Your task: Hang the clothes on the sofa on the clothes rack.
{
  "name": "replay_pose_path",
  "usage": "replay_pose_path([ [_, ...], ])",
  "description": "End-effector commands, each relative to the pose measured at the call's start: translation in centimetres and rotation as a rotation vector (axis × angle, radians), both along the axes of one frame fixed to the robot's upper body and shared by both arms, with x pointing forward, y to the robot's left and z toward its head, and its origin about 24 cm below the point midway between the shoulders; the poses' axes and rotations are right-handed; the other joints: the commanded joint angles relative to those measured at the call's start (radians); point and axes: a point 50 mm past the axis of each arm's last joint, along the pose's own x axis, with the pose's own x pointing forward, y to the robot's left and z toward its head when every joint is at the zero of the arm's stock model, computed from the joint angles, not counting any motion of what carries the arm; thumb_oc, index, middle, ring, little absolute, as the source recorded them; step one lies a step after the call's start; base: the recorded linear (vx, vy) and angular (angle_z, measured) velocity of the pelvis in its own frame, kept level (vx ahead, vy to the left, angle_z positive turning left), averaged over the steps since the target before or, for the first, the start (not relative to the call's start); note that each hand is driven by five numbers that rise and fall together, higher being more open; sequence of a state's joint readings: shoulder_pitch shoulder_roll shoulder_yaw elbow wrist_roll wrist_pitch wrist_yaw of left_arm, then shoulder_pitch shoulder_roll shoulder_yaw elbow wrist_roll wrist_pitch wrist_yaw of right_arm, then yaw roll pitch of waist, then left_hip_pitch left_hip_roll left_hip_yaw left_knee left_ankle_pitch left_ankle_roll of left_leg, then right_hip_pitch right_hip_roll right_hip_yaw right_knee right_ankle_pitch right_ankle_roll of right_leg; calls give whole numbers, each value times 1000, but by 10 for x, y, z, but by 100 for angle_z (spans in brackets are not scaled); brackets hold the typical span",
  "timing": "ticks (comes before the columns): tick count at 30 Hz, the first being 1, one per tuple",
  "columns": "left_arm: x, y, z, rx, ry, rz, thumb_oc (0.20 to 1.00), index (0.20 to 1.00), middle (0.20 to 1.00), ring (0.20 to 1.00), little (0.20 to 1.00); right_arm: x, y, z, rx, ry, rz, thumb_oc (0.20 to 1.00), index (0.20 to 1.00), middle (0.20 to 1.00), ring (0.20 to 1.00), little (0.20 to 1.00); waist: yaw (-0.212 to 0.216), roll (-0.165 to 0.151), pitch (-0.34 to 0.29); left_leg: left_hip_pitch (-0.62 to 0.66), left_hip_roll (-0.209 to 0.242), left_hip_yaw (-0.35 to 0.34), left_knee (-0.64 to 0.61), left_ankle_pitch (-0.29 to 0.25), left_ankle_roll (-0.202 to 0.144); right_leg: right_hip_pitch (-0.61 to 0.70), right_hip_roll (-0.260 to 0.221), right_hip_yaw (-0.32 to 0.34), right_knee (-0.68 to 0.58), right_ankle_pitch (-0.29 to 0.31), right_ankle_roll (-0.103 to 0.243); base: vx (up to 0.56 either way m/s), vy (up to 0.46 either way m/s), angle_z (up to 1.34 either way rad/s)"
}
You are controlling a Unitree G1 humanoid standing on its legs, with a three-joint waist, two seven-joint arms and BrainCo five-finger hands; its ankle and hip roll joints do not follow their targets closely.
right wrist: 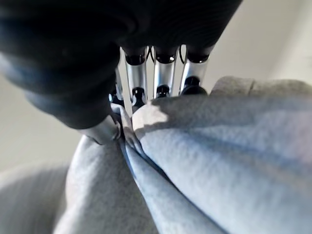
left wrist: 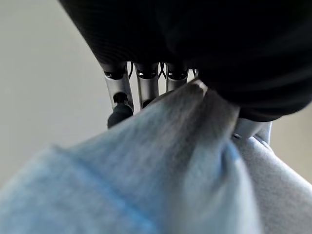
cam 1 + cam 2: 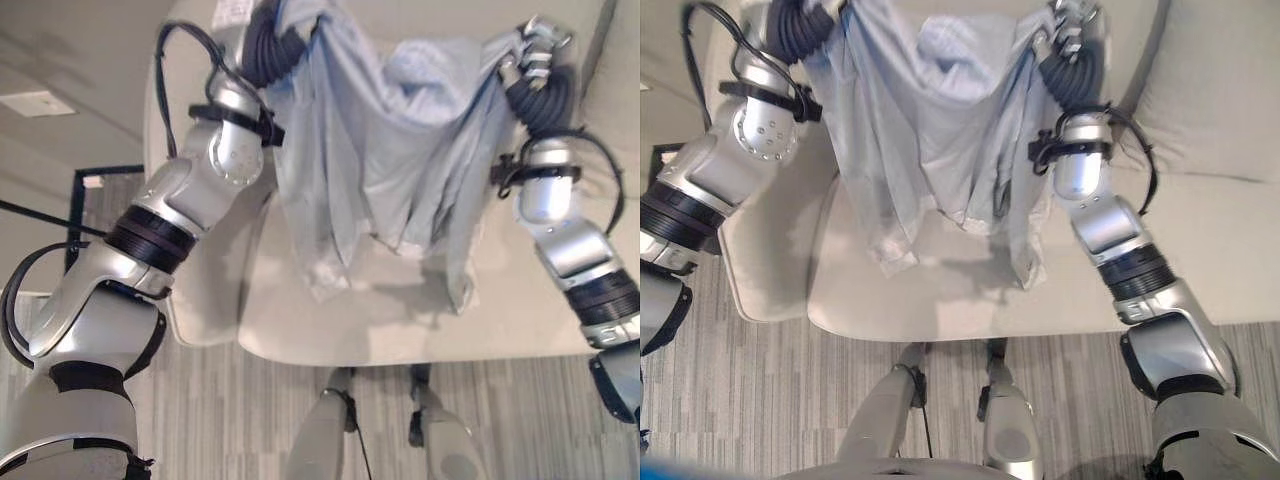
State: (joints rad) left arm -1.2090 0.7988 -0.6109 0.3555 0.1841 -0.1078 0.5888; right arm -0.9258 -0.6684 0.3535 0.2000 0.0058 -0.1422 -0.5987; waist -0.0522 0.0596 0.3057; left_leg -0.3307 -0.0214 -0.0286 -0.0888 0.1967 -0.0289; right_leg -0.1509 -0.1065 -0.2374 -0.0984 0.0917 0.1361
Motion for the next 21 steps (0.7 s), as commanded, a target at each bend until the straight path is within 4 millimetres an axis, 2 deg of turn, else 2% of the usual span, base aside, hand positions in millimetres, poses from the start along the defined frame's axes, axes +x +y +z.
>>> replay_pose_path([
  [1, -1, 12, 6, -64, -97, 50, 200, 200, 200, 200, 200, -8, -2, 22, -20, -139, -45, 200, 200, 200, 200, 200, 25, -29, -187, 136, 33, 58, 2, -155, -48, -83, 6, 22, 11, 10, 64, 126, -45, 20],
  [4, -4, 14, 4, -75, -108, 50, 200, 200, 200, 200, 200, -8, -3, 21, -39, -140, -68, 200, 200, 200, 200, 200, 33, -32, -222, 168, 38, 57, 2, -164, -50, -50, 8, 15, 11, -5, 60, 114, -41, 14],
  [5, -6, 18, 5, -87, -124, 56, 200, 200, 200, 200, 200, -9, -5, 22, -38, -154, -83, 200, 200, 200, 200, 200, 42, -37, -257, 190, 42, 55, 2, -171, -53, -21, 10, 9, 11, -15, 59, 103, -40, 9],
  [9, -13, 25, 7, -86, -159, 69, 200, 200, 200, 200, 200, -11, -9, 21, -48, -163, -106, 200, 200, 200, 200, 200, 59, -47, -316, 231, 50, 48, 2, -184, -60, 29, 16, -9, 11, -37, 54, 94, -47, 14],
  [12, -14, 30, 7, -80, -162, 85, 200, 200, 200, 200, 200, -12, -10, 20, -46, -165, -109, 200, 200, 200, 200, 200, 67, -52, -335, 254, 56, 41, 2, -190, -64, 61, 20, -18, 11, -49, 50, 36, -55, 11],
  [16, -17, 43, 16, -51, -171, 134, 200, 200, 200, 200, 200, -10, -2, 31, -87, -172, -74, 200, 200, 200, 200, 200, 112, -73, -385, 314, 76, 4, 2, -196, -77, 144, 36, -54, 11, -77, 40, 35, -83, 16],
  [18, -18, 48, 15, -43, -163, 150, 200, 200, 200, 200, 200, -10, 3, 34, -104, -178, -55, 200, 200, 200, 200, 200, 129, -80, -392, 324, 77, -4, 2, -199, -76, 159, 38, -60, 11, -85, 40, -34, -29, 21],
  [20, -18, 53, 13, -35, -152, 158, 200, 200, 200, 200, 200, -6, 6, 36, -124, -169, -52, 200, 200, 200, 200, 200, 171, -91, -396, 320, 80, -22, 2, -184, -93, 180, 31, -97, 11, -86, 42, -87, 47, 29],
  [21, -19, 54, 14, -34, -150, 160, 200, 200, 200, 200, 200, -6, 7, 37, -124, -166, -51, 200, 200, 200, 200, 200, 178, -93, -395, 315, 81, -30, 2, -179, -99, 181, 29, -108, 11, -84, 42, -102, 60, 33],
])
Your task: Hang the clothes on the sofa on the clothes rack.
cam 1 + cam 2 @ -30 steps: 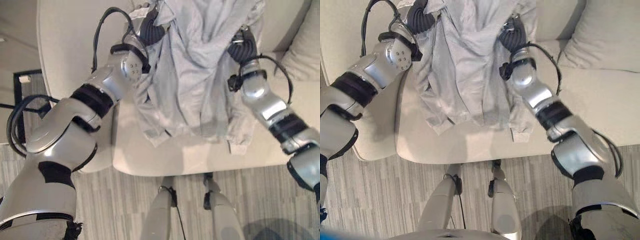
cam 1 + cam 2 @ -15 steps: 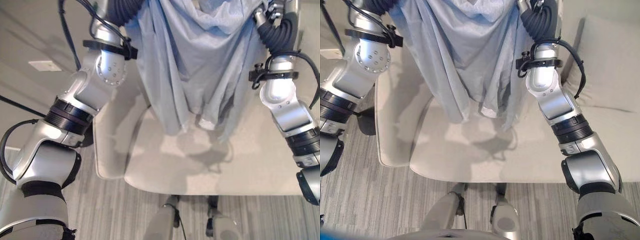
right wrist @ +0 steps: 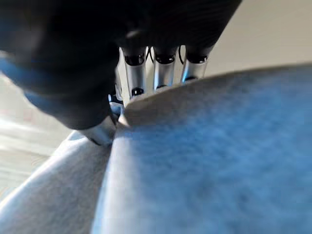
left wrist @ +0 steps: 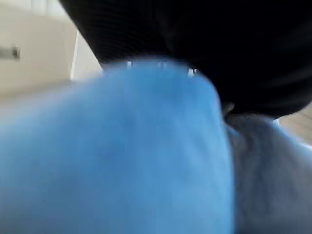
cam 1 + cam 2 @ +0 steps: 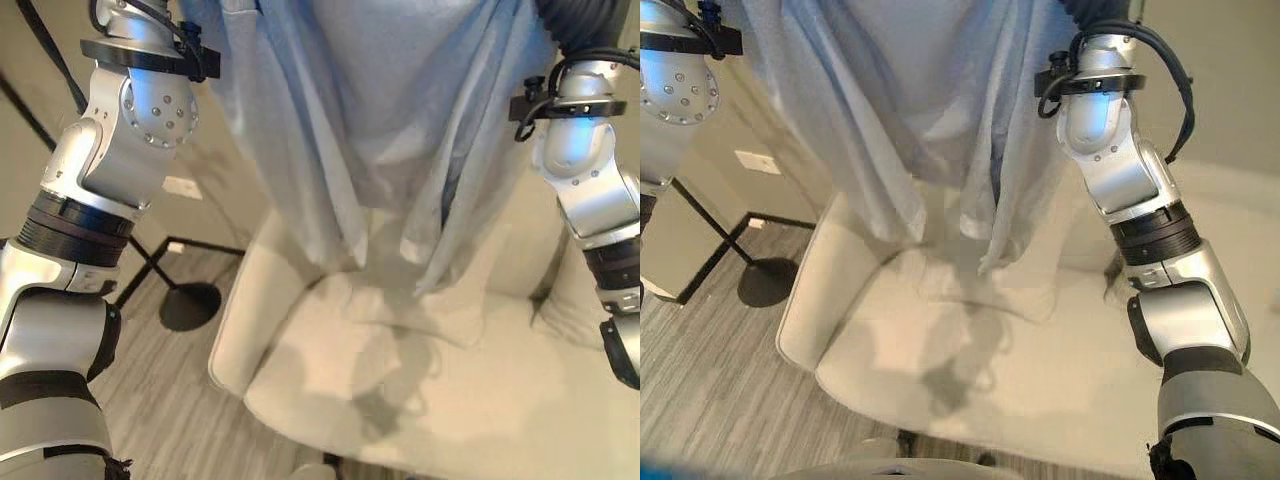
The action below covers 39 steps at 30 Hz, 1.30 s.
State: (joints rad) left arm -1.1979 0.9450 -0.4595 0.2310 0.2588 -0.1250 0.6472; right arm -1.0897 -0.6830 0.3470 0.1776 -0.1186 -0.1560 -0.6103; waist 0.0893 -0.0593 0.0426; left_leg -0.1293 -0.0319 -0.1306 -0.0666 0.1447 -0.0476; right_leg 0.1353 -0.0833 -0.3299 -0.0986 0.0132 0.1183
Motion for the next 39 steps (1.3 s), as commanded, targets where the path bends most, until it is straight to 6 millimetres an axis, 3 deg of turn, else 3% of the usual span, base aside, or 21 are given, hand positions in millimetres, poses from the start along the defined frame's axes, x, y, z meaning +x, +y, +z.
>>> replay_pose_path([
  [1, 20, 23, -31, -45, 114, 80, 200, 200, 200, 200, 200, 14, -9, -20, -21, 81, -35, 200, 200, 200, 200, 200, 49, 21, -129, 105, 96, 62, -21, -120, -90, -105, 3, -31, 11, -3, 61, -102, 55, 63],
  [3, 19, 22, -31, -33, 115, 75, 200, 200, 200, 200, 200, 14, -9, -22, -8, 85, -25, 200, 200, 200, 200, 200, 68, 10, -119, 77, 113, 32, -21, -105, -110, -102, -6, -69, 11, 6, 65, -139, 156, 131],
  [5, 17, 25, -34, -62, 108, 62, 200, 200, 200, 200, 200, 14, -11, -21, -7, 82, -29, 200, 200, 200, 200, 200, 75, -6, -78, 38, 197, 38, -17, -76, -133, -92, -65, -118, 15, 31, 90, -135, 415, 120],
  [6, 16, 31, -37, -80, 108, 70, 200, 200, 200, 200, 200, 15, -9, -24, -13, 95, -28, 200, 200, 200, 200, 200, 75, 1, -71, 57, 234, 59, -17, -66, -132, -92, -80, -112, 23, 38, 98, -71, 570, 61],
  [7, 14, 41, -44, -120, 116, 75, 200, 200, 200, 200, 200, 16, -12, -28, -20, 117, -41, 200, 200, 200, 200, 200, 70, 10, -68, 83, 307, 87, -15, -41, -138, -99, -115, -103, 38, 43, 116, -39, 844, 0],
  [8, 12, 47, -52, -158, 127, 71, 200, 200, 200, 200, 200, 17, -17, -35, -27, 141, -65, 200, 200, 200, 200, 200, 65, 29, -73, 97, 365, 90, -14, -12, -158, -105, -150, -96, 56, 43, 134, -22, 1095, -28],
  [9, 11, 47, -59, -167, 144, 56, 200, 200, 200, 200, 200, 17, -22, -42, -32, 166, -82, 200, 200, 200, 200, 200, 60, 54, -78, 101, 389, 70, -11, -14, -180, -112, -176, -87, 73, 42, 144, 19, 1173, -22],
  [10, 13, 44, -68, -173, 180, 33, 200, 200, 200, 200, 200, 16, -31, -54, -17, 198, -104, 200, 200, 200, 200, 200, 60, 72, -86, 104, 373, 46, 11, -72, -195, -112, -208, -79, 76, 63, 144, -53, 1356, 33],
  [11, 16, 33, -74, -164, 214, -4, 200, 200, 200, 200, 200, 11, -37, -73, 32, 239, -105, 200, 200, 200, 200, 200, 54, 52, -73, 108, 295, 40, 59, -189, -167, -108, -293, -63, 65, 138, 144, -68, 1116, 42],
  [13, 15, 23, -70, -119, 211, -21, 200, 200, 200, 200, 200, 7, -38, -86, 80, 259, -104, 200, 200, 200, 200, 200, 46, 10, -52, 124, 218, 59, 65, -229, -112, -127, -349, -31, 75, 206, 144, -46, 815, 49],
  [14, 15, 19, -71, -108, 208, -21, 200, 200, 200, 200, 200, 7, -36, -88, 90, 260, -92, 200, 200, 200, 200, 200, 30, 8, -42, 128, 187, 61, 54, -220, -88, -151, -349, 16, 111, 218, 144, 1, 652, 35],
  [15, 15, 16, -68, -98, 200, -29, 200, 200, 200, 200, 200, 8, -33, -85, 96, 252, -84, 200, 200, 200, 200, 200, 29, 4, -40, 138, 157, 70, 38, -209, -70, -171, -344, 36, 137, 192, 142, -2, 662, 25],
  [16, 15, 14, -64, -69, 202, -22, 200, 200, 200, 200, 200, 9, -35, -83, 88, 256, -89, 200, 200, 200, 200, 200, 24, 5, -41, 151, 117, 83, 20, -199, -45, -179, -276, 47, 182, 113, 117, -1, 561, -18],
  [17, 15, 13, -62, -63, 200, -21, 200, 200, 200, 200, 200, 9, -34, -81, 81, 253, -85, 200, 200, 200, 200, 200, 25, 5, -42, 156, 103, 86, 9, -192, -36, -180, -239, 48, 197, 74, 103, -42, 533, -1],
  [19, 18, 15, -66, -81, 214, -5, 200, 200, 200, 200, 200, 10, -35, -84, 64, 274, -83, 200, 200, 200, 200, 200, 35, -6, -43, 169, 46, 86, -15, -166, -12, -180, -69, 42, 234, -50, 50, -4, 304, -17],
  [20, 20, 14, -77, -103, 243, -10, 200, 200, 200, 200, 200, 9, -41, -92, 48, 289, -108, 200, 200, 200, 200, 200, 37, -28, -35, 167, 15, 85, -11, -170, -4, -161, -9, 70, 194, -58, 36, 124, 116, 1],
  [21, 24, 3, -79, -79, 261, -32, 200, 200, 200, 200, 200, 9, -44, -84, 35, 271, -127, 200, 200, 200, 200, 200, 26, -29, -35, 163, 4, 66, 2, -167, 0, -151, 19, 129, 123, -16, 48, 138, 1, 33],
  [27, 28, 1, -81, -38, 285, -16, 200, 200, 200, 200, 200, 11, -44, -81, 28, 273, -128, 200, 200, 200, 200, 200, 12, -12, -74, 167, 14, 62, 4, -178, 0, -98, 14, 115, 24, 28, 68, 93, -48, 29],
  [39, 29, 1, -88, -46, 316, -16, 200, 200, 200, 200, 200, 13, -48, -89, 28, 312, -133, 200, 200, 200, 200, 200, -19, 3, -97, 212, 39, 78, -15, -176, -9, -51, 10, 113, 11, 8, 67, 54, -44, 4],
])
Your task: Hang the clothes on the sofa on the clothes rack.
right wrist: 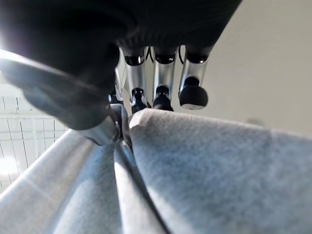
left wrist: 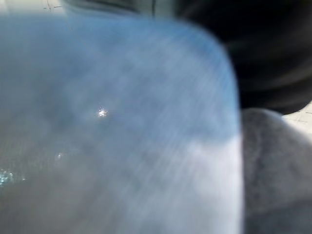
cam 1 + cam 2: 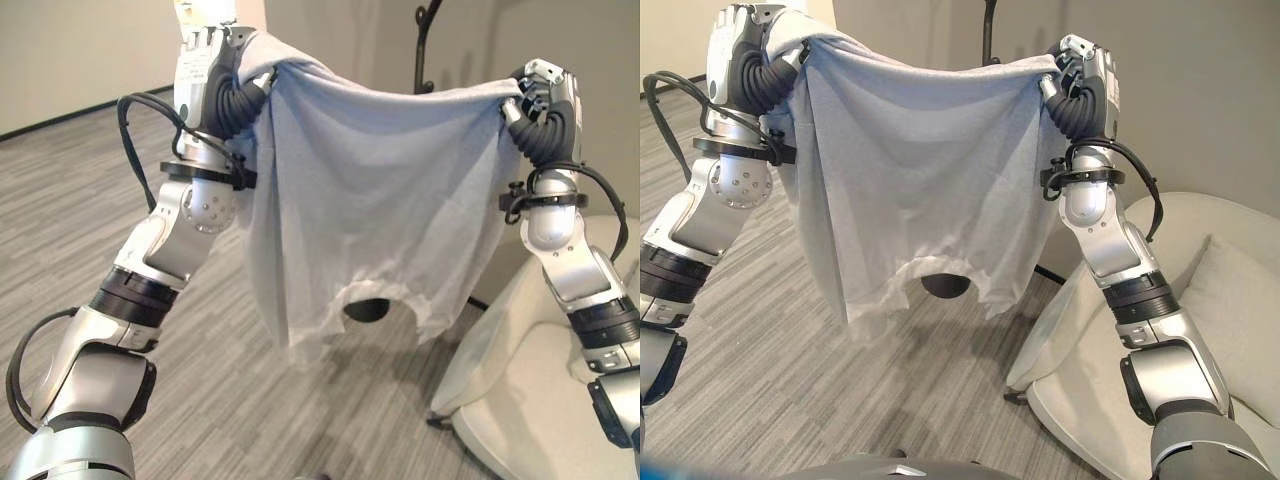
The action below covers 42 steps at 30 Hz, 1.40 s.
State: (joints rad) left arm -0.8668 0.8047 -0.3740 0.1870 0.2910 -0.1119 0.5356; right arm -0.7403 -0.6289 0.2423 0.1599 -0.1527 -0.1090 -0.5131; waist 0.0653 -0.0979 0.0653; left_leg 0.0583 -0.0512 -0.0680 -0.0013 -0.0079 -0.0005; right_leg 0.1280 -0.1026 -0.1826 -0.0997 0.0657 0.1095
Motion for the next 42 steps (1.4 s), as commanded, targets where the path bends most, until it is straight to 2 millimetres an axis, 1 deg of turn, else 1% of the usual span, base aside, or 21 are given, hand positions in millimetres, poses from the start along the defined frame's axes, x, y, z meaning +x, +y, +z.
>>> replay_pose_path([
  [1, 4, -2, 10, -7, -37, 7, 200, 200, 200, 200, 200, -3, -13, 10, -2, -44, -30, 200, 200, 200, 200, 200, 3, 44, -123, 30, 63, 16, -83, -32, -57, -39, 32, -34, 12, -54, 77, 15, -48, -6],
  [8, 3, 2, 7, -13, -28, 17, 200, 200, 200, 200, 200, -3, -14, 7, -1, -32, -29, 200, 200, 200, 200, 200, -2, 49, -122, 37, 76, 25, -85, -34, -68, -31, 36, -38, 12, -63, 73, 8, -41, -2],
  [10, 1, 5, 7, -17, -33, 21, 200, 200, 200, 200, 200, -3, -14, 4, 8, -20, -21, 200, 200, 200, 200, 200, -5, 50, -117, 34, 85, 20, -84, -30, -74, -34, 40, -42, 12, -64, 68, -22, -85, -2],
  [12, 0, 5, 8, -17, -34, 20, 200, 200, 200, 200, 200, -2, -13, 3, 10, -14, -9, 200, 200, 200, 200, 200, -3, 48, -109, 29, 90, 11, -73, -31, -74, -37, 45, -41, 12, -62, 66, -32, -68, 3],
  [15, 0, 5, 10, -21, -42, 17, 200, 200, 200, 200, 200, -2, -12, 5, 7, -17, -3, 200, 200, 200, 200, 200, -2, 42, -89, -4, 89, -5, -17, -46, -73, -42, 45, -43, 13, -56, 61, -88, -38, 10],
  [16, -1, 3, 13, -29, -55, 4, 200, 200, 200, 200, 200, -2, -8, 10, 5, -36, 10, 200, 200, 200, 200, 200, 1, 39, -62, -52, 80, -22, 40, -51, -79, -50, 40, -45, 14, -49, 59, -103, -1, 18],
  [17, -1, 2, 13, -32, -55, 2, 200, 200, 200, 200, 200, -1, -8, 10, 5, -36, 9, 200, 200, 200, 200, 200, -3, 39, -63, -59, 78, -27, 41, -54, -79, -53, 39, -49, 14, -47, 59, -87, 8, 21],
  [19, 1, 0, 10, -23, -45, 2, 200, 200, 200, 200, 200, 1, -8, 8, -4, -21, 7, 200, 200, 200, 200, 200, -9, 42, -77, -44, 81, -16, 10, -48, -73, -50, 39, -55, 14, -46, 60, 29, 30, 14],
  [23, 2, -3, 7, -14, -29, -10, 200, 200, 200, 200, 200, 2, -5, 4, -32, -2, 7, 200, 200, 200, 200, 200, -15, 44, -99, -13, 84, 7, -37, -34, -75, -40, 40, -50, 13, -52, 59, 50, 33, -1],
  [28, 3, -3, 5, -16, -25, -6, 200, 200, 200, 200, 200, 3, -3, 0, -35, 9, 12, 200, 200, 200, 200, 200, -14, 48, -108, 19, 87, 23, -74, -25, -77, -33, 38, -43, 12, -54, 62, 28, 25, -8],
  [35, 3, 1, 3, -24, -19, 4, 200, 200, 200, 200, 200, 4, -1, -3, -37, 20, 9, 200, 200, 200, 200, 200, -12, 47, -114, 29, 87, 34, -85, -25, -79, -32, 28, -51, 12, -53, 67, 3, 7, 0],
  [42, 3, -5, 3, -16, -18, -14, 200, 200, 200, 200, 200, 5, -3, -5, -54, 29, -8, 200, 200, 200, 200, 200, -8, 47, -111, 37, 86, 33, -86, -30, -78, -28, 25, -59, 12, -50, 71, 0, 0, 0],
])
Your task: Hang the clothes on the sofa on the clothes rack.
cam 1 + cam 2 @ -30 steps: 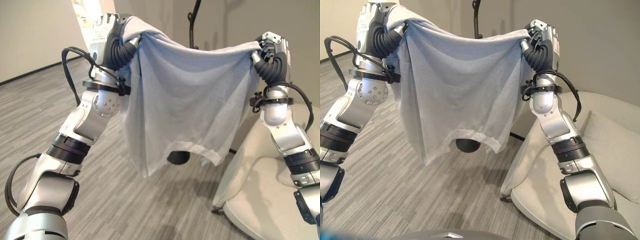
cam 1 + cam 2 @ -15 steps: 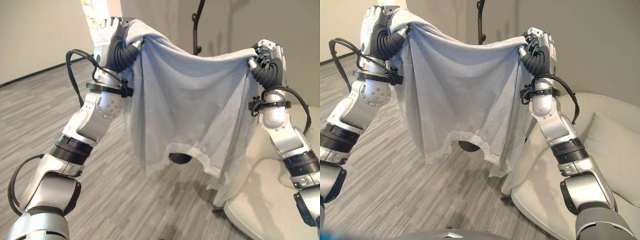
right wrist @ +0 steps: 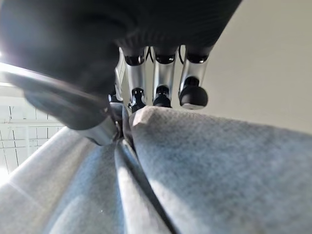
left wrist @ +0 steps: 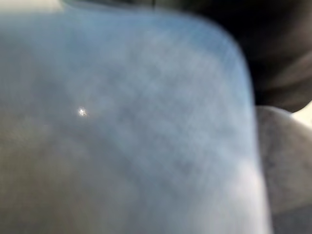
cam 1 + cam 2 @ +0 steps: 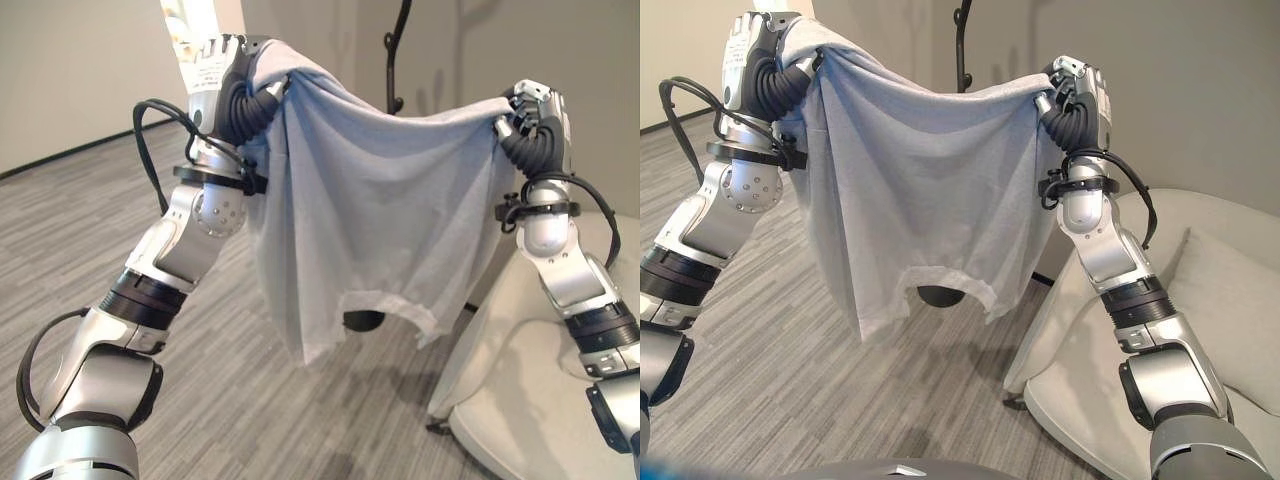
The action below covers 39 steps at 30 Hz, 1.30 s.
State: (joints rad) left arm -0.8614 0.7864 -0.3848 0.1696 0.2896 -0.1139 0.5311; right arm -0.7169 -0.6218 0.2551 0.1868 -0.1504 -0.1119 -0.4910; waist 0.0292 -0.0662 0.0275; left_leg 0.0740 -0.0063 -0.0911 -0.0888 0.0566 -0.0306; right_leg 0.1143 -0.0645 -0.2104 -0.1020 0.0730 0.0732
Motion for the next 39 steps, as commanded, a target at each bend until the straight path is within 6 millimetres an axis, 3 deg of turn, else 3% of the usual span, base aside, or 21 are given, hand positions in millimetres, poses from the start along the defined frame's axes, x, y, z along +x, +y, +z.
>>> replay_pose_path([
  [1, 4, 1, 8, -13, -27, 13, 200, 200, 200, 200, 200, 3, -4, 8, -46, -23, -18, 200, 200, 200, 200, 200, 30, 16, -72, 22, 41, 57, 2, -95, -48, -14, -13, -34, 15, -56, 109, 0, 0, 0],
  [17, 4, 4, 8, -14, -25, 21, 200, 200, 200, 200, 200, 4, -3, 4, -54, -10, -24, 200, 200, 200, 200, 200, 26, 21, -72, 34, 33, 69, 2, -108, -35, -12, -28, -34, 16, -46, 122, 1, 12, 0],
  [24, 1, 17, 4, -20, -15, 61, 200, 200, 200, 200, 200, 2, -8, 3, -43, -4, -35, 200, 200, 200, 200, 200, 29, 21, -64, 28, 24, 92, 11, -113, -22, -32, -47, -24, 29, -32, 135, -18, 73, -11],
  [32, -3, 23, 6, -26, -28, 69, 200, 200, 200, 200, 200, 2, -15, 8, -20, -10, -61, 200, 200, 200, 200, 200, 24, 18, -44, -7, -14, 113, 67, -145, 13, -89, -89, 27, 82, -21, 158, -31, 133, -19],
  [36, -3, 23, 9, -9, -29, 67, 200, 200, 200, 200, 200, 3, -15, 9, -9, -8, -66, 200, 200, 200, 200, 200, 30, 16, -39, -3, -33, 130, 88, -169, 36, -113, -121, 44, 138, -26, 171, 10, 141, -17],
  [39, -4, 23, 12, -4, -30, 62, 200, 200, 200, 200, 200, 1, -16, 10, -2, -14, -65, 200, 200, 200, 200, 200, 33, 25, -16, 8, -33, 139, 112, -189, 55, -159, -138, 47, 274, -38, 163, 21, 120, -12],
])
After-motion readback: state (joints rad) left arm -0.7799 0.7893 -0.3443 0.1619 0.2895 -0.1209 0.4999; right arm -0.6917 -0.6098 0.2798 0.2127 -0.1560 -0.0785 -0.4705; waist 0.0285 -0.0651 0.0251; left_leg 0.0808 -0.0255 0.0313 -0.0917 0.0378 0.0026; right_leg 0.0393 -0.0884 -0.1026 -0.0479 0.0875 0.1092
